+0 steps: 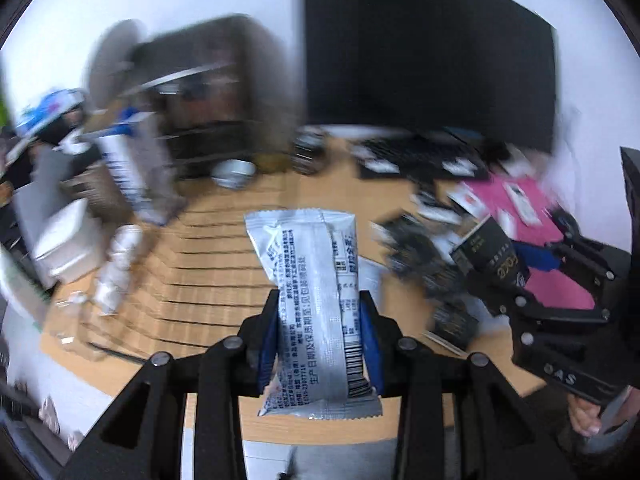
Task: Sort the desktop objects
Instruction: 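Grasp a black Face tissue pack with the right gripper while the left grasps a white snack bar, then carry both items over the wire basket and open both grippers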
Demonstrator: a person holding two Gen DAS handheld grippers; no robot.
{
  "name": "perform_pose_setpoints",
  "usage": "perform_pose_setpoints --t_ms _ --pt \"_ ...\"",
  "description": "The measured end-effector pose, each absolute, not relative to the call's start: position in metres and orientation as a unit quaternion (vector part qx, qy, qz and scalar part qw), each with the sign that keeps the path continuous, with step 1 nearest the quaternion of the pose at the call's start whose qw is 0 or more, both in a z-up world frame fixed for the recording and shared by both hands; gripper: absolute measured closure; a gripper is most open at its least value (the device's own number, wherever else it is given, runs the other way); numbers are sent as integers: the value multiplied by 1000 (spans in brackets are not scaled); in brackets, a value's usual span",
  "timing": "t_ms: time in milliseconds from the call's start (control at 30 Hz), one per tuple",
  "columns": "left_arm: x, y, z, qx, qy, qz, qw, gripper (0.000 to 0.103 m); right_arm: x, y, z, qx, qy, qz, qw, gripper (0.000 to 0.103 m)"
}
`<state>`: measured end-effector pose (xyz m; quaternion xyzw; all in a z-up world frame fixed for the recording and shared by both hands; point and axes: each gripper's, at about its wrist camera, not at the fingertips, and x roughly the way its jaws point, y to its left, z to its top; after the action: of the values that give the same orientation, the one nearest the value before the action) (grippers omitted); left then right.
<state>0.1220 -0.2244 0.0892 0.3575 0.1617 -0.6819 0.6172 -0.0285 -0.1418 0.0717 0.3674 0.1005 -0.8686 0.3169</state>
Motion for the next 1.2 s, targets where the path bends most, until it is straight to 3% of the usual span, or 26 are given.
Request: perform_pose_setpoints --t_ms 233,467,667,733,800,1200 --pt "194 -256 95 355 180 -621 675 63 -45 -247 86 370 96 -833 400 56" --pt "219 -272 76 364 203 -609 675 63 -53 -293 65 395 117 -817 403 56" --pt "228 -272 72 363 210 -601 681 55 -55 -302 58 391 132 -818 400 55" --pt "231 -272 75 355 213 -604 681 43 -55 -303 57 390 128 -820 400 45" --pt "231 -270 77 352 207 -597 691 40 -55 -301 59 387 122 -822 400 43" --pt "179 -246 84 356 185 -638 658 40 -51 -198 77 383 81 -852 347 42"
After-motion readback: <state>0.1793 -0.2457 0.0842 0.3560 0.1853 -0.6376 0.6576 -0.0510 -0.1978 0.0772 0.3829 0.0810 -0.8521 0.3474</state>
